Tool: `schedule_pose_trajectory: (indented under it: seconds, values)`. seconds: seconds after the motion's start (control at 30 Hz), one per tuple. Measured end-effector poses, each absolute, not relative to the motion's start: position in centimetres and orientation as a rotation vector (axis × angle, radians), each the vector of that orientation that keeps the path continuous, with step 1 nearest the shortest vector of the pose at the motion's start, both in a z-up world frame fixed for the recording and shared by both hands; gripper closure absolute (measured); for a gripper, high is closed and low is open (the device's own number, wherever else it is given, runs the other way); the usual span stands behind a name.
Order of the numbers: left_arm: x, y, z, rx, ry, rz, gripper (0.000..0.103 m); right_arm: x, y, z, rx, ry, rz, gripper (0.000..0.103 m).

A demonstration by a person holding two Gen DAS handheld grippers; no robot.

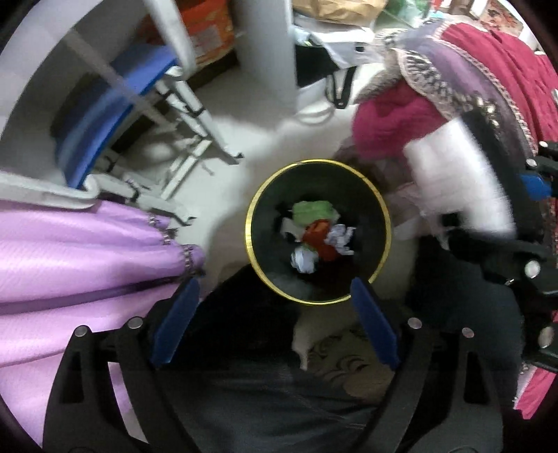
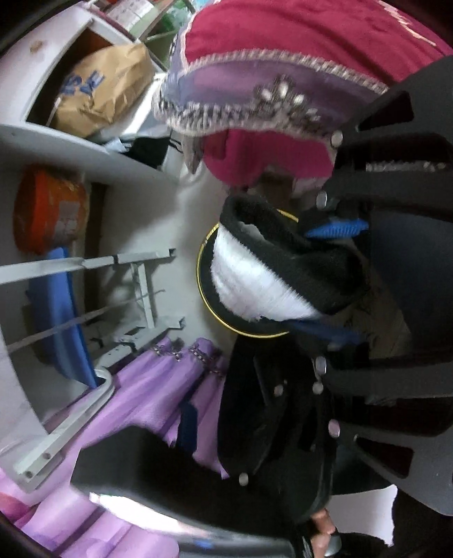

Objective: Collect trash
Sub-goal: 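Carry the paper ball and white-black sock over the bin and open both tools, then swing both tools back over the bedspread toward the last two socks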

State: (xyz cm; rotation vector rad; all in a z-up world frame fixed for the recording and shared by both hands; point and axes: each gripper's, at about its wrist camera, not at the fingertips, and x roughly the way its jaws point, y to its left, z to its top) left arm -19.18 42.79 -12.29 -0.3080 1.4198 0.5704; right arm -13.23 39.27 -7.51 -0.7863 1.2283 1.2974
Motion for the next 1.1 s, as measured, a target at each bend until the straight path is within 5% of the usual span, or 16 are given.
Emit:
schedule_pose_trajectory:
  seconds: [0.1,0.3,1.1]
  values:
    - [-20.1,43.4,-12.3,-0.319,1.431,0.605,0.016,-13.6,40.5,-8.4,-0.791,1.252,1.305,0.049]
    - [-20.3,43.9,-10.8,-0.336,1.421,0.602,0.016,-12.9,40.7,-7.6,-0.774,1.229,1.286,0.042]
    - [-9.2,35.2,-5.4,-0.046,1.350,0.401,0.016,-4.5,30.7,-1.9,-0.665,1.130,1.014,0.036]
